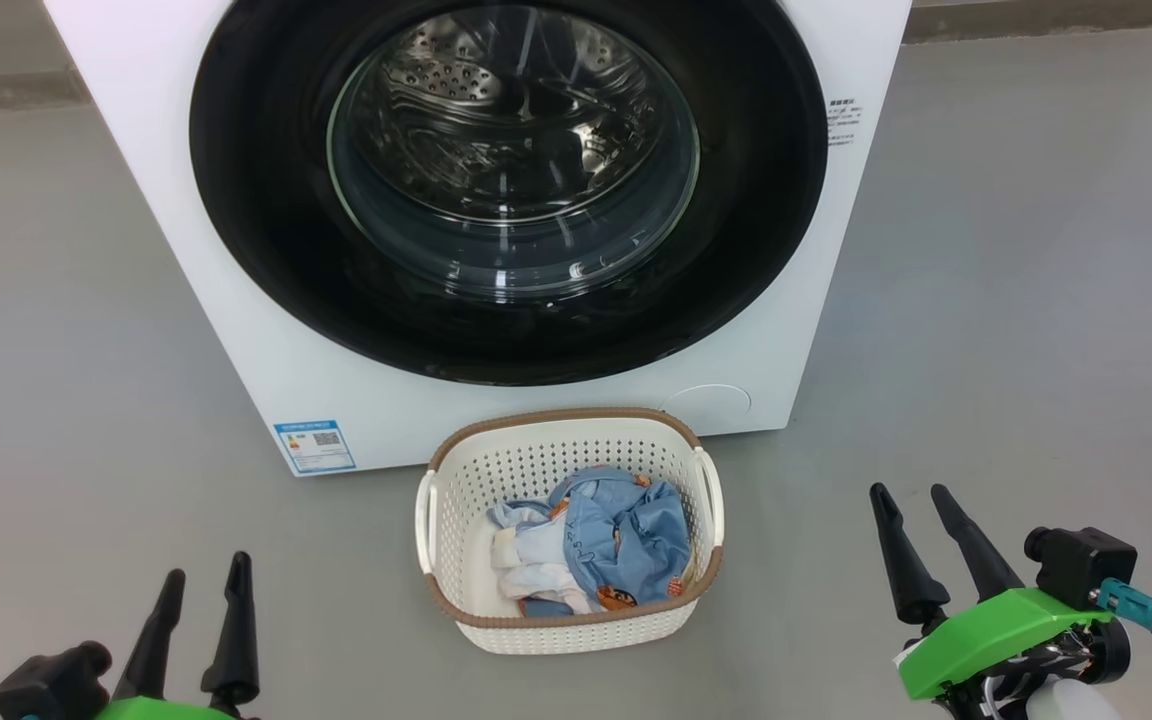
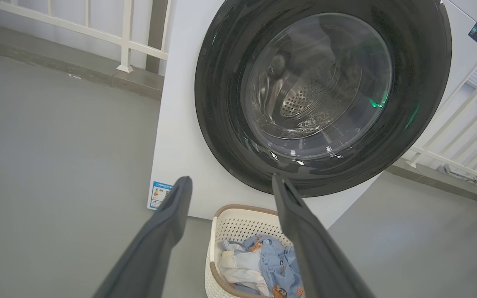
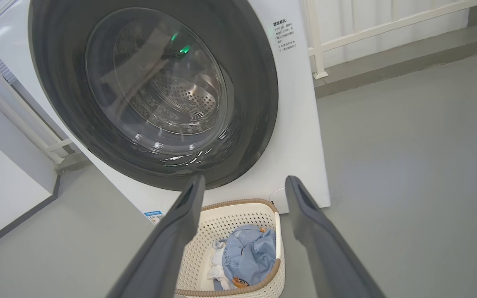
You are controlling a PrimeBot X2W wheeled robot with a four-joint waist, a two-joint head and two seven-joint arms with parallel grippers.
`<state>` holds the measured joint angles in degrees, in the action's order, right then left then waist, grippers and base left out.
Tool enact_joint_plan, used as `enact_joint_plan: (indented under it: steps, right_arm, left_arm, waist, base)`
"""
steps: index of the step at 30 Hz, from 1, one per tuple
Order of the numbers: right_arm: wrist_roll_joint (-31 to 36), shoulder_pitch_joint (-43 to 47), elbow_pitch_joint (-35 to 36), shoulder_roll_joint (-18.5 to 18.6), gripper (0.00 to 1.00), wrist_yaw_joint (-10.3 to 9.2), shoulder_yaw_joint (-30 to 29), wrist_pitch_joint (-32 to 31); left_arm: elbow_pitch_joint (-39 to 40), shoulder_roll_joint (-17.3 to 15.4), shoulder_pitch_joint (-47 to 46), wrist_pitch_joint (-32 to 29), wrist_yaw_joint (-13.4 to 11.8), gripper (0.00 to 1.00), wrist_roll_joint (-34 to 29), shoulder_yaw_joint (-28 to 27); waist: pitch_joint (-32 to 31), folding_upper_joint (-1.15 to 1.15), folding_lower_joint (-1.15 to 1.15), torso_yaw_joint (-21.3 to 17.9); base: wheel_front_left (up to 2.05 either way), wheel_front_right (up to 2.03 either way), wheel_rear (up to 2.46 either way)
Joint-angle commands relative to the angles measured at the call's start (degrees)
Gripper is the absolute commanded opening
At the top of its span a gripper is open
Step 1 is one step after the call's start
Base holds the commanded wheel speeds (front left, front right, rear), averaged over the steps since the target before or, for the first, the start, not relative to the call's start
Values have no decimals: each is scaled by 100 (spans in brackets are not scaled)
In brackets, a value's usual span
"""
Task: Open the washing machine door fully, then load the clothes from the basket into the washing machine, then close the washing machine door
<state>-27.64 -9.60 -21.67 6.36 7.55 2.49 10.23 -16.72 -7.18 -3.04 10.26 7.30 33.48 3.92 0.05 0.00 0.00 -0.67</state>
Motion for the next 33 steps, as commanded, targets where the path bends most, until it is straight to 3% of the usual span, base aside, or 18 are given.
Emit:
enact_joint_plan:
  steps: [1, 23, 33]
  right_arm:
    - [189, -309, 99, 63, 100, -5, 130, 86]
    - [1767, -499, -49, -67, 100, -6, -190, 410]
    - [1932, -454, -40, -185, 100, -6, -470, 361]
  left_arm:
    - [154, -121, -266, 82, 15, 100, -198, -172]
    - [106, -83, -291, 468, 19, 100, -1821, -327]
    - [41, 8, -275, 474, 2, 100, -1956, -499]
  waist:
    - [-2, 0, 0, 4]
    - [-25, 0, 0, 1]
    - [-51, 0, 0, 25]
  base:
    - [0, 0, 0]
    - [0, 0, 0]
    - [0, 0, 0]
